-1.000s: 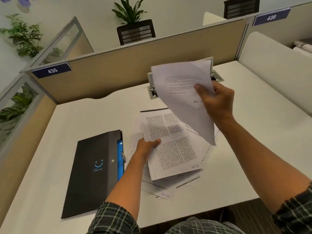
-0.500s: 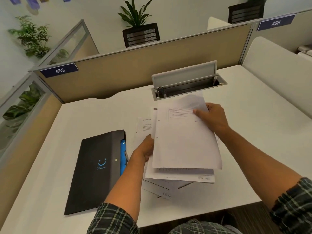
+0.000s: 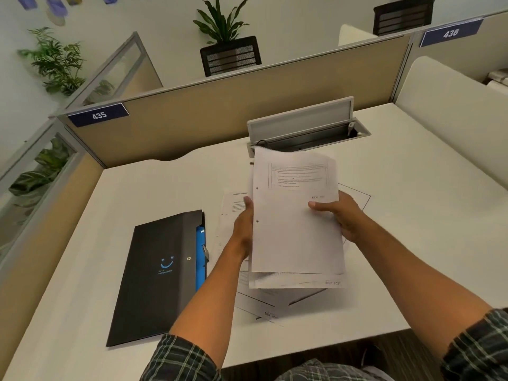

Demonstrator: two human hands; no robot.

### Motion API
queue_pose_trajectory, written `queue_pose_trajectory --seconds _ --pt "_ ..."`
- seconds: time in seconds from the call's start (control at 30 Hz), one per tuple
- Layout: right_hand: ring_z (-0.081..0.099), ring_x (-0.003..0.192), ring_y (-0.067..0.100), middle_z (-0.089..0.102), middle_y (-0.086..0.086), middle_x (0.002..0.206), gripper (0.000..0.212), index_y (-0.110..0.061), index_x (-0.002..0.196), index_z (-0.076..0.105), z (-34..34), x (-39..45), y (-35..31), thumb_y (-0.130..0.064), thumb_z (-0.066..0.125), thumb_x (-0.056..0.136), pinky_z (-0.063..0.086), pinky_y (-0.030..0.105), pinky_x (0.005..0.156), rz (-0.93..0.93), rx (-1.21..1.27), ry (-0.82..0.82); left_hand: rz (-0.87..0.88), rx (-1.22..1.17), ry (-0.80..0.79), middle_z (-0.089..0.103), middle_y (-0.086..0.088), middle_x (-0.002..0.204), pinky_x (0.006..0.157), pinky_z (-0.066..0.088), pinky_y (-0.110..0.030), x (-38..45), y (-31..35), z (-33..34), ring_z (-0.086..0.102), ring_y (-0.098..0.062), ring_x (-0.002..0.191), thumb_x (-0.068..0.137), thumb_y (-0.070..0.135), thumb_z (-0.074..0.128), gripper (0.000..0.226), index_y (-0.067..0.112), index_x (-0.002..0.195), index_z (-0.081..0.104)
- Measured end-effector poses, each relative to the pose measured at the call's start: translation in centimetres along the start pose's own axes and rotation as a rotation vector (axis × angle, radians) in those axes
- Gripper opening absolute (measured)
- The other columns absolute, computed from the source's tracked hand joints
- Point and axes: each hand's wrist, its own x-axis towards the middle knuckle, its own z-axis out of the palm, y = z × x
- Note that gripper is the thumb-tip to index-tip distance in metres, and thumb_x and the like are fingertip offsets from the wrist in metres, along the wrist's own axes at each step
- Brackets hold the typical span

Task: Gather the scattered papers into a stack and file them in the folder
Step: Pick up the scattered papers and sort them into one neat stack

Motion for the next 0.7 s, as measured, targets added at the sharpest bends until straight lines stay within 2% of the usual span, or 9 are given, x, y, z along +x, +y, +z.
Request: queue_pose_trajectory --seconds 0.07,0.13,0.2,0.23,0.33,0.4,0.5,0.6,0.7 --pt "0.075 0.103 0.032 0.078 0.005 0.113 0.047 -0.017 0.118 0.073 0.7 -0.2 -0.3 -0.008 0.087 0.073 0.063 0.039 0.077 -0.112 0.007 0.11 0.055 -0.101 -0.064 0.069 -0.009 0.127 0.1 0.053 -0.052 -0.1 0.4 0.5 0.066 -0.03 0.117 0.086 0.083 0.022 0.077 0.035 0.132 0.06" --pt "0.076 0.097 0.027 0.078 0.002 0.111 0.045 -0.022 0.114 0.074 1.4 -0.4 -0.8 -0.011 0.088 0.073 0.064 0.037 0.074 -0.237 -0.031 0.141 0.163 -0.066 -0.044 0.061 -0.005 0.139 0.107 0.047 -0.054 -0.1 0.9 0.7 0.059 -0.027 0.127 0.077 0.088 0.043 0.082 0.034 0.137 0.054" --pt "0.076 0.094 0.023 0.078 -0.001 0.108 0.038 -0.032 0.105 0.077 2.3 -0.9 -1.7 -0.017 0.089 0.072 0.063 0.034 0.071 -0.368 -0.047 0.15 0.266 0.035 0.028 0.069 -0.002 0.124 0.099 0.054 -0.05 -0.2 1.5 0.9 0.066 -0.021 0.115 0.07 0.068 0.072 0.061 0.034 0.12 0.063" --pt "0.076 0.093 0.022 0.078 -0.002 0.107 0.035 -0.035 0.101 0.078 2.7 -1.2 -2.3 -0.019 0.089 0.071 0.063 0.032 0.07 -0.42 -0.04 0.158 0.3 0.069 0.059 0.072 0.0 0.115 0.092 0.058 -0.05 -0.1 1.7 1.0 0.069 -0.02 0.107 0.069 0.056 0.08 0.051 0.034 0.112 0.065" --pt "0.074 0.094 0.025 0.077 -0.006 0.105 0.033 -0.043 0.098 0.078 3.3 -2.1 -3.1 -0.028 0.088 0.071 0.065 0.037 0.073 -0.506 -0.051 0.175 0.401 0.096 0.088 0.071 -0.002 0.106 0.078 0.062 -0.051 0.2 2.0 0.7 0.07 -0.022 0.098 0.076 0.034 0.083 0.041 0.034 0.111 0.062" --pt "0.073 0.094 0.024 0.077 -0.008 0.103 0.033 -0.046 0.097 0.078 3.0 -2.6 -2.6 -0.033 0.088 0.068 0.065 0.038 0.073 -0.504 -0.064 0.169 0.46 0.079 0.043 0.07 -0.004 0.108 0.077 0.063 -0.047 0.3 1.6 0.2 0.07 -0.024 0.1 0.081 0.022 0.082 0.041 0.031 0.116 0.062" --pt "0.074 0.095 0.016 0.077 -0.011 0.1 0.038 -0.046 0.095 0.078 2.0 -3.3 -0.9 -0.038 0.09 0.06 0.064 0.032 0.07 -0.448 -0.057 0.15 0.396 0.083 0.018 0.072 0.0 0.106 0.078 0.063 -0.039 0.1 -0.2 -0.4 0.069 -0.025 0.102 0.078 0.018 0.085 0.035 0.034 0.105 0.068" --pt "0.075 0.09 0.015 0.078 -0.007 0.1 0.039 -0.039 0.095 0.081 0.9 -3.4 1.1 -0.038 0.089 0.057 0.063 0.03 0.069 -0.359 -0.067 0.128 0.337 0.096 -0.024 0.072 -0.002 0.114 0.087 0.061 -0.042 0.1 -2.0 -0.6 0.067 -0.025 0.108 0.079 0.017 0.085 0.038 0.034 0.11 0.069" --pt "0.075 0.087 0.016 0.079 -0.003 0.099 0.039 -0.032 0.093 0.082 0.5 -3.0 2.4 -0.041 0.09 0.055 0.062 0.029 0.07 -0.262 -0.078 0.115 0.323 0.105 -0.064 0.069 -0.005 0.119 0.089 0.06 -0.044 0.4 -2.2 -0.5 0.066 -0.024 0.111 0.08 0.014 0.083 0.044 0.034 0.116 0.067"
